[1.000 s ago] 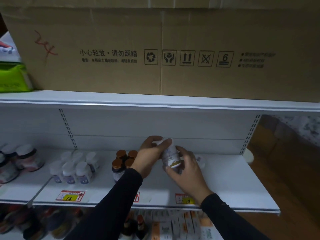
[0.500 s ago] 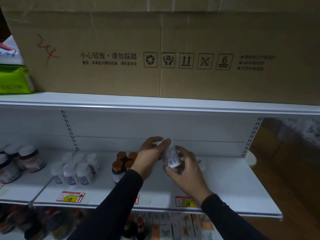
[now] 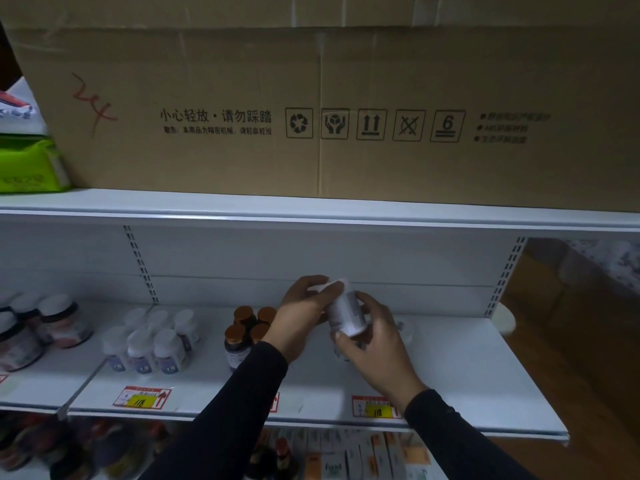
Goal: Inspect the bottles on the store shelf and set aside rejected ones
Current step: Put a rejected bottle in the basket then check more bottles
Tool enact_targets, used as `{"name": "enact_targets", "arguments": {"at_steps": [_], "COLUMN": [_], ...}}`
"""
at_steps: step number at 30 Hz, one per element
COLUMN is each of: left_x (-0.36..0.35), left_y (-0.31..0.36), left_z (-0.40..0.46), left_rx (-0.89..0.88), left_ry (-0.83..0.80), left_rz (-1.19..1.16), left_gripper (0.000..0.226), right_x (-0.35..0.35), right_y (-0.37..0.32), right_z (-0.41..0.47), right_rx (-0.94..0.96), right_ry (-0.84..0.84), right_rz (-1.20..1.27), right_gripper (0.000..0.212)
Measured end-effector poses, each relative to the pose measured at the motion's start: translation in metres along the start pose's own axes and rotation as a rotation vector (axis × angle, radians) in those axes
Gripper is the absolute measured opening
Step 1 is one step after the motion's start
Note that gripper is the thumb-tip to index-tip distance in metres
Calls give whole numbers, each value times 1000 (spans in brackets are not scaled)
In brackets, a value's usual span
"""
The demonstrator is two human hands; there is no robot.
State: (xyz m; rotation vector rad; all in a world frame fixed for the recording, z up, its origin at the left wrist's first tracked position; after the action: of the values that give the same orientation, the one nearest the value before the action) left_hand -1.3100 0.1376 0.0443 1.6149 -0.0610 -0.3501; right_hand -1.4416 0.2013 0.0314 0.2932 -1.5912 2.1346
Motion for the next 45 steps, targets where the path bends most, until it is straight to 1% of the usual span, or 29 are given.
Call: {"name": "enact_targets", "arguments": {"at_steps": [5, 8, 9, 11, 12, 13, 15, 18, 22, 24, 27, 28, 30, 34, 36, 40, 42, 45], "left_x": [-4, 0, 1, 3, 4, 4, 3, 0, -2, 0, 2, 2, 0, -1, -1, -1, -2, -5], "left_y": [6, 8, 8, 8, 7, 7, 5, 5, 6, 7, 9, 9, 10, 15, 15, 16, 15, 8], "left_z": [-1, -1, -1, -1, -1, -1, 0, -1, -2, -2, -2, -2, -2, -6, -7, -7, -6, -4], "left_rx": [19, 16, 15, 10, 8, 7, 10, 30, 24, 14, 2, -3, -18, -22, -19, -42, -56, -34], "left_ry": [-53, -38, -29, -5, 8, 14, 10, -21, -54, -39, 8, 17, 20, 1, -19, -14, -25, -66], "left_rz": [-19, -5, -8, -21, -24, -26, -18, -24, -4, -11, -14, -1, 45, 104, 120, 150, 180, 215], "left_gripper": [28, 26, 26, 28, 31, 34, 36, 28, 23, 26, 37, 39, 39, 30, 29, 20, 19, 23], "right_x": [-1, -2, -3, -5, -5, -5, -3, -2, -3, -4, -6, -6, -5, 0, 2, 3, 2, 1], "right_y": [2, 2, 1, 3, 4, 4, 3, 1, 2, 0, 0, 1, 2, -2, -2, -1, 0, -3], "right_z": [-1, -1, -1, -1, -1, -1, -1, -2, 0, -1, -1, -1, 1, 0, 0, 0, 0, 1], "right_rx": [-11, -23, -23, -27, -27, -24, -9, 1, -24, -31, -38, -40, -36, -6, -12, -35, -45, -40], "right_ry": [-41, -50, -53, -52, -50, -45, -28, -43, -66, -71, -73, -69, -53, -53, -51, -43, -37, -38], "right_rz": [70, 60, 60, 59, 54, 44, 31, 48, 41, 54, 26, 19, 11, 20, 24, 21, 27, 34], "right_gripper": [45, 42, 46, 65, 71, 73, 66, 44, 39, 42, 72, 76, 74, 52, 47, 47, 48, 60]}}
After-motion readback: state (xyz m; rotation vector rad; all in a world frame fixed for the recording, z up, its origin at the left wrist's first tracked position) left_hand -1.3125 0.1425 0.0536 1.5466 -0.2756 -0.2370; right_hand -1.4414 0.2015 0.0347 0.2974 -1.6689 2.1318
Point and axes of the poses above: each hand's wrist, its own z-axis towards the middle knuckle, its own x-axis out of the back of the hand, y = z × x, the point moved 10 cm from there along z, towards the middle knuckle, and after that the axes turned 3 degrees about -y, right-handed, at the moved point
